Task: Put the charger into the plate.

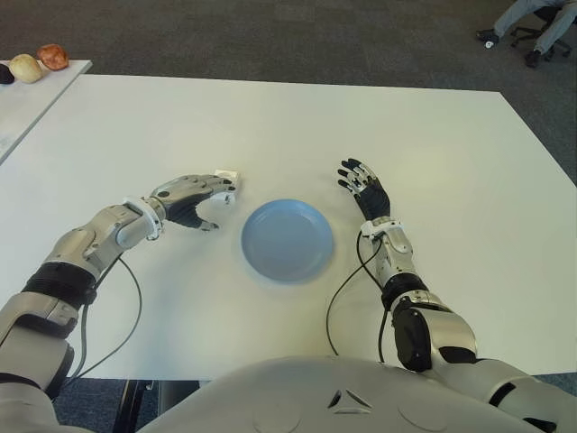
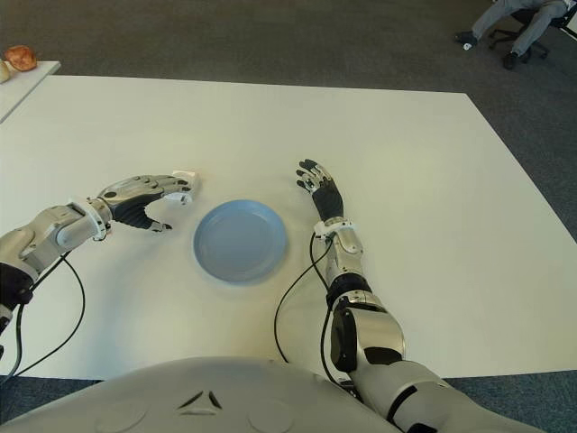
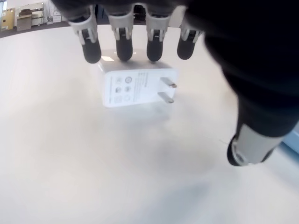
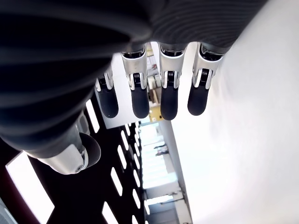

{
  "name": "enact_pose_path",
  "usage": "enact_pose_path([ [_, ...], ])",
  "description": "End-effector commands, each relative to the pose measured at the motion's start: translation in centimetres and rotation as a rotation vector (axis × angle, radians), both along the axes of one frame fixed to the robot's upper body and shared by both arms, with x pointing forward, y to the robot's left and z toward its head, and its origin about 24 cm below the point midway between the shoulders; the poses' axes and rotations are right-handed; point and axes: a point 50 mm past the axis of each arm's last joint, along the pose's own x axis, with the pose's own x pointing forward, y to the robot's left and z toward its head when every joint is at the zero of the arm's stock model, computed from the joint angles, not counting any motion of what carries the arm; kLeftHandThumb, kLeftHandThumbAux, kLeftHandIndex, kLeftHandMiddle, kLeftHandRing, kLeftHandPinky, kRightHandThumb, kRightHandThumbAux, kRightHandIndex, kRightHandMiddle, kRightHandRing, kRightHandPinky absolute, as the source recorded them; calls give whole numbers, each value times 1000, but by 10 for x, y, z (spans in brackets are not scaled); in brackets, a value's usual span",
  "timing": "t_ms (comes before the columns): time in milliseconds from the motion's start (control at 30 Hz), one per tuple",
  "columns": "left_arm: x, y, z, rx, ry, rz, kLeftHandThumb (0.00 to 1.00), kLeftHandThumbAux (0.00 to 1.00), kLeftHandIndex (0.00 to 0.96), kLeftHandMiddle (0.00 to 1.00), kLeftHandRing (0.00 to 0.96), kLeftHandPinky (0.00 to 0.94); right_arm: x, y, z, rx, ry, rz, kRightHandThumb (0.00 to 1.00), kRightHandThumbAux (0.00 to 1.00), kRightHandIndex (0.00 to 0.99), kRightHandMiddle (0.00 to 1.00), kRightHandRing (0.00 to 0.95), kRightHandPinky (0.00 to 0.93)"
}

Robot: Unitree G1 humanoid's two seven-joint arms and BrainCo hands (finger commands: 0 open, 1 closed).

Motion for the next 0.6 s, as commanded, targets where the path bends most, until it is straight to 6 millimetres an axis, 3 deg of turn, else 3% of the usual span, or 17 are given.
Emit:
enact_pose_path([
  [33,8,-3,8,4,-94,-6,120,596,0,0,0,60,-26,-5,-32,7,162,-31,243,624,181,196,179,216],
  [600,31,-5,13,14,-228,-5,233,537,0,0,0,54,-27,-1,-31,-63,142,-15,235,605,144,173,158,191],
])
